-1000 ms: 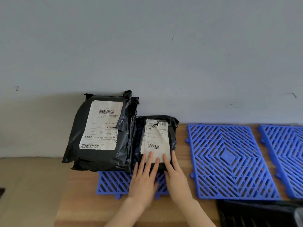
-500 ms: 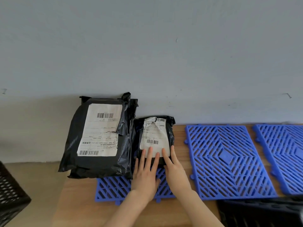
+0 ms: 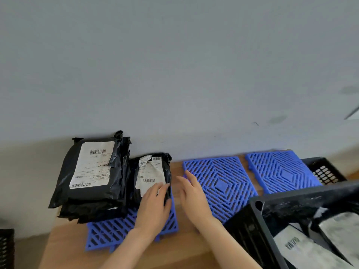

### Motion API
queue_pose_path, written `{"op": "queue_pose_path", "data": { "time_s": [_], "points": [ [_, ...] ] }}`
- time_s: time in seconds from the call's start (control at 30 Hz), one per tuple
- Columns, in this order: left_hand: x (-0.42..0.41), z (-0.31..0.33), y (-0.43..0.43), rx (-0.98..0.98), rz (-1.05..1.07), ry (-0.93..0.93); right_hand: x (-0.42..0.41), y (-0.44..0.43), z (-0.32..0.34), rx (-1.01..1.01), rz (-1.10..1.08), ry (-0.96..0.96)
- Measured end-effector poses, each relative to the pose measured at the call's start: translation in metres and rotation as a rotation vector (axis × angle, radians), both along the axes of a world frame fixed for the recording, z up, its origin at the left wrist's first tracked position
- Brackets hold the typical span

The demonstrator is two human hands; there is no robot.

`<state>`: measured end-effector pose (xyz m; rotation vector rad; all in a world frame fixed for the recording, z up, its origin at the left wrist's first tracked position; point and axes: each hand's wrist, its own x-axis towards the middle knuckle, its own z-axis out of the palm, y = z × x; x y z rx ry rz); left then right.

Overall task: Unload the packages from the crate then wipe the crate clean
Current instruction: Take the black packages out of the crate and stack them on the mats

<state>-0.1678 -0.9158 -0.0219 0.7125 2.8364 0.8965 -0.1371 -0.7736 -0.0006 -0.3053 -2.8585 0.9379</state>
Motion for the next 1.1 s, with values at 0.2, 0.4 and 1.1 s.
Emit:
{"op": "queue_pose_path", "data": {
  "time_s": [0.2,0.4,1.1],
  "points": [
    [0.055,0.075,0.049,0.280,0.071,0.138,0.068,0.045,0.087,-0.034,-0.031,0.178],
    [0.140,0.125,0.123,0.407,0.008,0.176,0.166,0.112,0.135,0.013,-0.099,0.317],
    [0.237,0.086,0.349,-0.009,-0.591,0.047,0.346,0.326,0.106,0.185,-0.504,-0.037]
  ]
}}
